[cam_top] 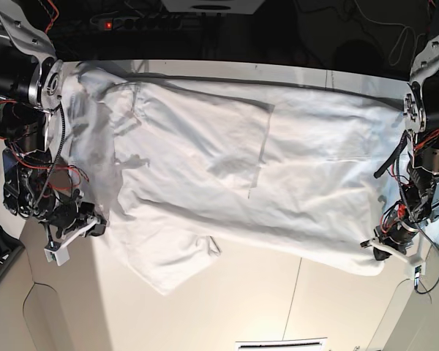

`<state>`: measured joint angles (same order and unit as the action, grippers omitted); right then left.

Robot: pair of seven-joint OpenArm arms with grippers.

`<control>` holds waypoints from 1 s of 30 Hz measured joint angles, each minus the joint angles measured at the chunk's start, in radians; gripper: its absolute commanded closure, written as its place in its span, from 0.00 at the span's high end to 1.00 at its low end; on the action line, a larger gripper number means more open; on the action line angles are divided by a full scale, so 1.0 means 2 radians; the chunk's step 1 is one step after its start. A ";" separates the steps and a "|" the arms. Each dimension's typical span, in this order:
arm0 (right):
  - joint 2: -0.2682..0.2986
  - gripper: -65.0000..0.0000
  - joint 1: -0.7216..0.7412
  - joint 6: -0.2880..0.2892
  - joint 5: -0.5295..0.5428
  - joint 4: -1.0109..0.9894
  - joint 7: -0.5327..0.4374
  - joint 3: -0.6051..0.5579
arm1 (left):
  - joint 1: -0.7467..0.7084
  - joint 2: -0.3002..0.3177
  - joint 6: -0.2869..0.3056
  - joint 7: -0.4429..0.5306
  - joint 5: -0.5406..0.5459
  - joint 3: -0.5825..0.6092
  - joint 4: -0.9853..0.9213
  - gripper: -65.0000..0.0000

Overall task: Layout the t-shirt on the table in an organized manner, then fold the t-shirt properly
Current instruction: 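Fold the held edge over the shirt body with both grippers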

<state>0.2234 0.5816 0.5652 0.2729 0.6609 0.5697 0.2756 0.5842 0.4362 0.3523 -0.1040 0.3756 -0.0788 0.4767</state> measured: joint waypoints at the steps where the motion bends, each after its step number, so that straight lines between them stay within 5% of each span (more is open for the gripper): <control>1: 0.000 0.00 0.000 0.000 0.007 0.012 0.013 0.000 | -0.006 0.003 0.001 0.000 0.001 0.000 0.007 0.00; 11: -0.001 0.00 -0.068 0.000 0.073 0.153 0.090 0.000 | -0.089 0.006 0.075 0.000 0.054 0.001 0.090 0.00; 26: -0.001 0.00 -0.193 0.002 0.074 0.329 0.133 0.000 | -0.195 0.005 0.079 -0.030 0.057 -0.097 0.234 0.00; 30: 0.000 0.00 -0.218 0.002 0.075 0.360 0.143 0.001 | -0.218 0.005 0.107 -0.037 0.057 -0.126 0.246 0.00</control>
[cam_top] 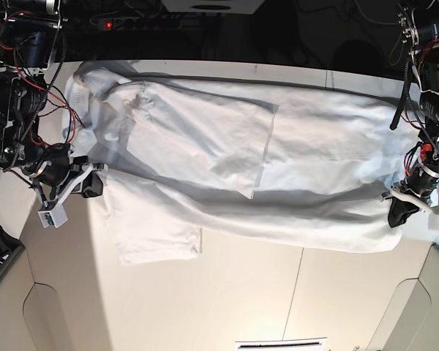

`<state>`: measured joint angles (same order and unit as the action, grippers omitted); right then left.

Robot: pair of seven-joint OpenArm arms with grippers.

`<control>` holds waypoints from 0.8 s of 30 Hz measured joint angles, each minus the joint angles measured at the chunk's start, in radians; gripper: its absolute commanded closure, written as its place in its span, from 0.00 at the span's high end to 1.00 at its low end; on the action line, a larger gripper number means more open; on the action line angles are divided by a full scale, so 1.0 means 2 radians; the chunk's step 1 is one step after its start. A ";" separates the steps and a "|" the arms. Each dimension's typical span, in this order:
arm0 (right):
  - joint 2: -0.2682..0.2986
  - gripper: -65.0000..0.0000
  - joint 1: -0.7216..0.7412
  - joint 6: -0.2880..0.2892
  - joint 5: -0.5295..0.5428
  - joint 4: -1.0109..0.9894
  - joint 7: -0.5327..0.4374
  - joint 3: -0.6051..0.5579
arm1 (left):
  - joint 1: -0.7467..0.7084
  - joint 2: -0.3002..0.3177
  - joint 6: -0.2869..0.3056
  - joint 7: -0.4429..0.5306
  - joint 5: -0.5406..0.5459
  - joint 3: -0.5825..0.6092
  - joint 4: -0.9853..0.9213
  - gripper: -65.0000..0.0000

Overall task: Layout the t-shirt on the table in an organized manner, then fold the t-shirt properly
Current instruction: 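Fold the held edge over the shirt body with both grippers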

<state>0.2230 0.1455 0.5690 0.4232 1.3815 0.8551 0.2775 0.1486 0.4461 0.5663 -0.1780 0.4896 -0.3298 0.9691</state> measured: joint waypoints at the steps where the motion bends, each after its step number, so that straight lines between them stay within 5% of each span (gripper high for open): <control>1: 0.001 0.00 -0.006 0.000 -0.001 0.008 0.002 0.001 | -0.004 0.000 0.008 -0.002 0.000 -0.006 0.002 0.00; 24: 0.001 0.00 -0.055 0.000 0.073 0.063 0.072 0.039 | -0.036 -0.001 0.058 -0.072 0.061 -0.057 0.047 0.00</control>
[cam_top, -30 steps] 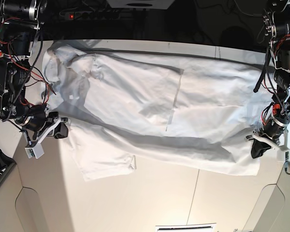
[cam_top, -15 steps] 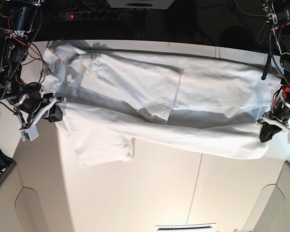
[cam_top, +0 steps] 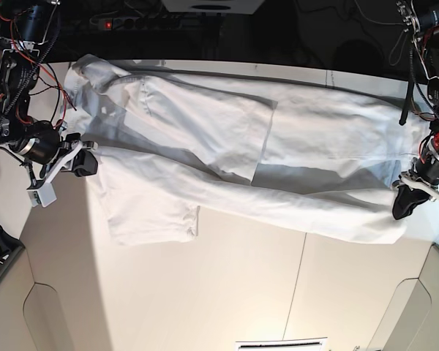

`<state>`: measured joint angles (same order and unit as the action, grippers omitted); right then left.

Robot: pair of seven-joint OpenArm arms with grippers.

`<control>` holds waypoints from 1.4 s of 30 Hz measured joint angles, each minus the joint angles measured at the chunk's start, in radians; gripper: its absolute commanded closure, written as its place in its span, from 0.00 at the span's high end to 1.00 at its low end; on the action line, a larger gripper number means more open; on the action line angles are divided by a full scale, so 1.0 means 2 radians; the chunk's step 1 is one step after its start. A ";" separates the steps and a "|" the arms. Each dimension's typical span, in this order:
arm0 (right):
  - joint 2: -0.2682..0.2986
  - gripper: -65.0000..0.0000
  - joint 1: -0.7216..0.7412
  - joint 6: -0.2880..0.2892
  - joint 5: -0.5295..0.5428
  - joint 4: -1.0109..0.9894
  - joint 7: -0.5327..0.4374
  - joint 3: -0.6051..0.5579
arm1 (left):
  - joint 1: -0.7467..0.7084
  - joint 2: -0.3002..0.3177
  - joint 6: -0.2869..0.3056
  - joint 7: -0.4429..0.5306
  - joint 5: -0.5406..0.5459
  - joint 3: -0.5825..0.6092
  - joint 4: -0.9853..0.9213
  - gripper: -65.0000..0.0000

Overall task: Layout the t-shirt on the table in an organized manner, then fold the t-shirt properly
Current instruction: 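Fold the held edge over the shirt body with both grippers, then lower the folded edge onto the shirt and hold it with both grippers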

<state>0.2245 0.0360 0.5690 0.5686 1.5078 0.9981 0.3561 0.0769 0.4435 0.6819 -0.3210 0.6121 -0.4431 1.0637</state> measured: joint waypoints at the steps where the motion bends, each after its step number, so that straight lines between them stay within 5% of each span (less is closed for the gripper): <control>1: 0.000 0.00 0.000 0.000 0.000 0.000 0.002 0.000 | -0.005 0.000 0.000 -0.001 0.002 -0.004 0.006 0.00; 12: 0.031 0.00 0.000 0.002 0.023 0.000 0.010 0.000 | -0.024 0.000 0.002 -0.025 0.001 -0.031 0.010 0.00; 42: 0.054 0.00 -0.053 0.006 0.021 0.001 0.017 0.000 | -0.031 0.000 0.004 -0.027 -0.092 -0.031 0.010 0.00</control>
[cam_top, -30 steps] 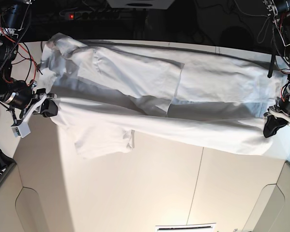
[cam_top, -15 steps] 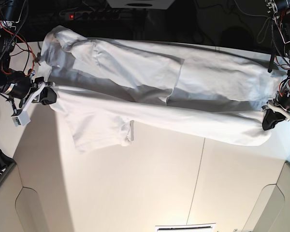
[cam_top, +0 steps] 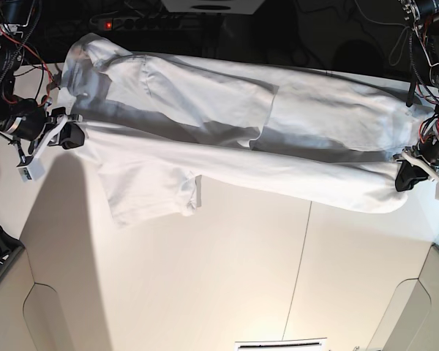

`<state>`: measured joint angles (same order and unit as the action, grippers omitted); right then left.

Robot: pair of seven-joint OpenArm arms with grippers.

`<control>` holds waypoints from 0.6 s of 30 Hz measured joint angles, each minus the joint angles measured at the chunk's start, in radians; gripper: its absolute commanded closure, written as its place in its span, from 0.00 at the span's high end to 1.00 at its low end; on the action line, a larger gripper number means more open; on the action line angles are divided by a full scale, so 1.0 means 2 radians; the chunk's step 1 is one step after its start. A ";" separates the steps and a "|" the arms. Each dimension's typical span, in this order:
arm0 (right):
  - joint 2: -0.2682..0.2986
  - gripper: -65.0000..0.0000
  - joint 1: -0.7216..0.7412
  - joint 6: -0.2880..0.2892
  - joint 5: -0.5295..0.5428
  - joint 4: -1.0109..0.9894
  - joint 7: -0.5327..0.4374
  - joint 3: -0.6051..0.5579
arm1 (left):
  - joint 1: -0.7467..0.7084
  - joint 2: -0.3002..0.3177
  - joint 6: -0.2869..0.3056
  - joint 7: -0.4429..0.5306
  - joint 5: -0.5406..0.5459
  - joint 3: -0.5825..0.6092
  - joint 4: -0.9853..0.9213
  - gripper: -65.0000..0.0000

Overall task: Layout the t-shirt on the table in an organized manner, then fold the t-shirt properly
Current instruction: 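Lower the folded edge onto the shirt and hold it with both grippers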

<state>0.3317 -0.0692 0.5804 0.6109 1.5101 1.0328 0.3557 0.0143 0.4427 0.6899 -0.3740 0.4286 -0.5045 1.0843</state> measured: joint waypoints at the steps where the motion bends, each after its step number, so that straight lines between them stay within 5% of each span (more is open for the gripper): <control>1: 0.000 0.00 0.000 0.000 -0.001 0.000 0.000 0.000 | 0.000 0.000 0.000 0.000 0.000 0.000 0.000 0.00; 18: -0.001 0.00 0.000 0.000 -0.001 0.000 -0.002 0.000 | 0.000 -0.001 0.000 0.000 0.006 0.000 0.000 0.00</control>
<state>0.3298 -0.0689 0.5804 0.6090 1.5101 1.0294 0.3557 0.0143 0.4408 0.6899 -0.3740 0.4397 -0.5045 1.0843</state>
